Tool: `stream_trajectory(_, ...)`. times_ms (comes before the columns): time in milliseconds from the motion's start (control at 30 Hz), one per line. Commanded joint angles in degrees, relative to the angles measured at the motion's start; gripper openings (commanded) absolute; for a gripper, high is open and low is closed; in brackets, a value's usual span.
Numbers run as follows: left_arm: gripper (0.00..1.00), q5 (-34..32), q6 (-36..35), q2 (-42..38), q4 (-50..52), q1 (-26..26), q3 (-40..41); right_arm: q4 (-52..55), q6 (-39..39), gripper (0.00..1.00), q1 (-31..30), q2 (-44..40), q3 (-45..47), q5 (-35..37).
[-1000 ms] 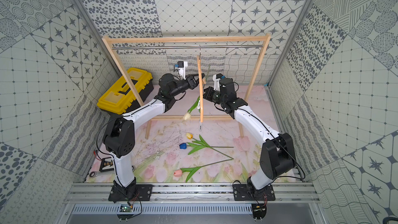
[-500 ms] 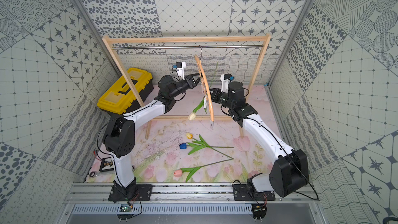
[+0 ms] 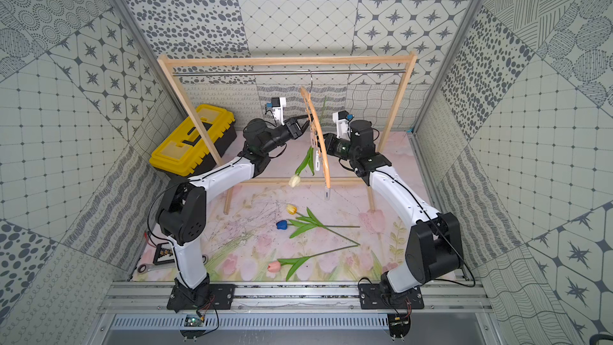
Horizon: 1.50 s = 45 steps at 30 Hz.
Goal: Dry the flowers on a clothes hanger
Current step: Clamp the flower onto the hanger.
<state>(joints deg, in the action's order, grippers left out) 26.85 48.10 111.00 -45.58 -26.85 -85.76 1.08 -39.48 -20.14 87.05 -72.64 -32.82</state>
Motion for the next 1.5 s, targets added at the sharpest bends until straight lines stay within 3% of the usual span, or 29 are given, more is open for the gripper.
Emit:
stream_trajectory(0,0.0,1.19,-2.89,-1.47,-2.55,-0.22,-0.12,-2.26,1.17,0.0,-0.05,-0.6,-2.15,-2.05)
stream_trajectory(633,0.0,2.22,-3.62,-1.92,-3.14,-0.17,0.88,2.92,3.7,0.0,-2.67,1.73,-7.94,-5.06)
stream_trajectory(1033,0.0,2.39,-4.77,-2.19,-2.24,-0.17,0.98,6.92,6.96,0.0,-2.79,1.11,-7.52,-0.91)
stream_trajectory(1200,0.16,2.48,-6.35,-2.87,-1.96,-0.26,1.79,8.05,8.28,0.0,-2.8,1.1,-7.86,-0.4)
stream_trajectory(1333,0.21,3.09,-7.11,-2.88,-1.62,-0.22,1.8,8.82,9.02,0.0,-2.8,1.33,-8.41,-0.75)
stream_trajectory(1467,0.44,3.49,-7.47,-3.05,-3.03,-0.21,2.77,9.38,9.65,0.0,-2.8,1.42,-8.66,-0.67)
